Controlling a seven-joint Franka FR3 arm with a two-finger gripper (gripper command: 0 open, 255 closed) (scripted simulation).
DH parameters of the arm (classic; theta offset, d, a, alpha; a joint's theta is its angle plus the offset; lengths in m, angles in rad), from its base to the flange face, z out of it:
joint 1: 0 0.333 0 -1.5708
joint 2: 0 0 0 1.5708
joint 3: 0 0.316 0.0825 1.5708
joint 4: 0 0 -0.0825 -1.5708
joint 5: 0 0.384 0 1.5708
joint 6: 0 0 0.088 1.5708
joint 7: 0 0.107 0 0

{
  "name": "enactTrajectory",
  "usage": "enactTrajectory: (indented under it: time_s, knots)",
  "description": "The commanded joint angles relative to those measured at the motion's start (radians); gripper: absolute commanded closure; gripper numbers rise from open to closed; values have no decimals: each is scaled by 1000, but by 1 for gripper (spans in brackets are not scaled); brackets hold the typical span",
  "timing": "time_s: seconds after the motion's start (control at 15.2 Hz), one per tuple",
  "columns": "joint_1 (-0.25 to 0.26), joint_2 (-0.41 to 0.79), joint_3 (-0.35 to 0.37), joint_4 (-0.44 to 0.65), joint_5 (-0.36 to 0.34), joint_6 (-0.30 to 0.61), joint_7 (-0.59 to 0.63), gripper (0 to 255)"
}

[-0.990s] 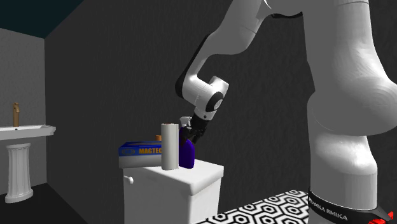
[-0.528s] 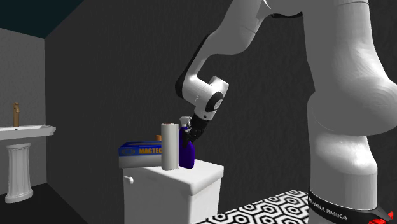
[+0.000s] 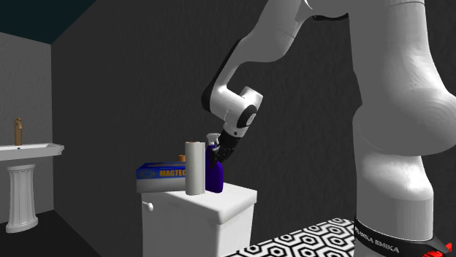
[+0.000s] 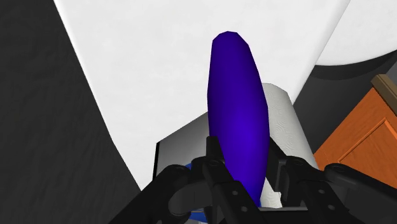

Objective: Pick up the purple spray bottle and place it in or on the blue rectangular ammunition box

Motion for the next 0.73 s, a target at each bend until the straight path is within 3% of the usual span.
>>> enactTrajectory:
  time_s: [0.0,0.33,0.66]
  knots:
    - [8,-24,-14,-14,-87,-1,77,255]
    - [12,-103,-49,-56,-385,-14,334,255]
    - [-42,-174,-29,-74,-644,-52,551,255]
